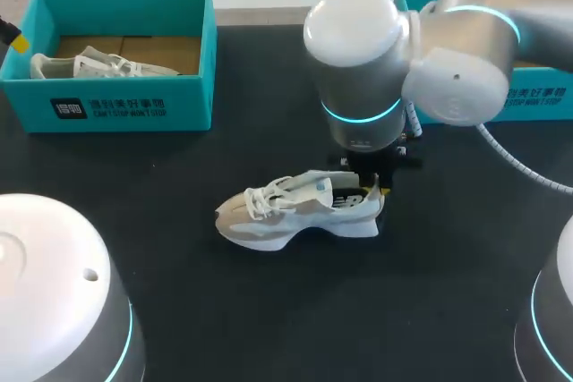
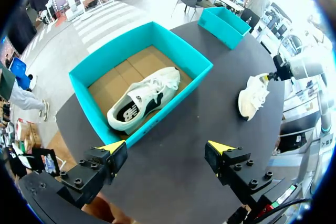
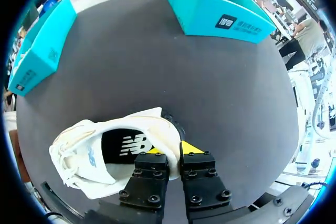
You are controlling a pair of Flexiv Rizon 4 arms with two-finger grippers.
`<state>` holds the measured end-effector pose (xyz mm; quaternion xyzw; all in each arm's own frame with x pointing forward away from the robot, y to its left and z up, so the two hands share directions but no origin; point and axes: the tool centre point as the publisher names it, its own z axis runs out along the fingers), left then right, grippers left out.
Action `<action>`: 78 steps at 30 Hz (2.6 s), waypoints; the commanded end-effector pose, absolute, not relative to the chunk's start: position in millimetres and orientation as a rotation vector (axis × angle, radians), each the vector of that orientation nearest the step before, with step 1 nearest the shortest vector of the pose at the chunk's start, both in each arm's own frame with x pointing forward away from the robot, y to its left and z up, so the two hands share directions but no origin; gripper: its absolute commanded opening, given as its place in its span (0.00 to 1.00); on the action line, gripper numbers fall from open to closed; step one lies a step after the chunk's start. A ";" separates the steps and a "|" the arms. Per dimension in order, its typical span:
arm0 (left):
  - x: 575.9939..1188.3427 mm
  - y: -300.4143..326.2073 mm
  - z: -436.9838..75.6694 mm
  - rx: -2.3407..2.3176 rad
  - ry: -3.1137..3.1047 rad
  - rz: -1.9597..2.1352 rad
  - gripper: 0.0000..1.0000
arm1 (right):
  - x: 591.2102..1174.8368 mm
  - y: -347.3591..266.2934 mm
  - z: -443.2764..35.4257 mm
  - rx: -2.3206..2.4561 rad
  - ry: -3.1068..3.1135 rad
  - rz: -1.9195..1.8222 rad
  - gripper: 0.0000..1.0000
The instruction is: Take the shoe out of the shoebox, open the shoe tongue, remove and reinsert the insole, then place the shoe into the shoebox
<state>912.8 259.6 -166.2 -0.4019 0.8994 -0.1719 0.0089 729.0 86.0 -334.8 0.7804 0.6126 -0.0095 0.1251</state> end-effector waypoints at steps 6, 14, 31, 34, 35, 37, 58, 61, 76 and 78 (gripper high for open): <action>912.0 260.0 -166.0 -1.254 2.810 -0.535 1.00 | 731.5 101.2 -357.4 2.394 1.616 -0.041 0.04; 912.0 260.0 -166.0 -1.254 2.810 -0.535 1.00 | 726.4 96.0 -334.3 2.411 1.621 -0.007 1.00; 912.0 260.0 -166.0 -1.254 2.810 -0.535 1.00 | 734.9 92.6 -224.5 1.548 2.590 0.224 1.00; 912.0 260.0 -166.0 -1.254 2.810 -0.535 1.00 | 734.9 92.6 -224.5 1.548 2.590 0.224 1.00; 912.0 260.0 -166.0 -1.254 2.810 -0.535 1.00 | 734.9 92.6 -224.5 1.548 2.590 0.224 1.00; 912.0 260.0 -166.0 -1.254 2.810 -0.535 1.00 | 734.9 92.6 -224.5 1.548 2.590 0.224 1.00; 912.0 260.0 -166.0 -1.254 2.810 -0.535 1.00 | 725.2 70.4 -222.8 1.069 2.772 0.476 1.00; 912.0 260.0 -166.0 -1.254 2.810 -0.535 1.00 | 726.5 63.8 -218.2 0.831 2.808 0.501 1.00; 912.0 260.0 -166.0 -1.254 2.810 -0.535 1.00 | 726.6 48.3 -216.1 0.392 2.778 0.174 1.00; 912.0 260.0 -166.0 -1.254 2.810 -0.535 1.00 | 726.6 48.3 -216.1 0.392 2.778 0.174 1.00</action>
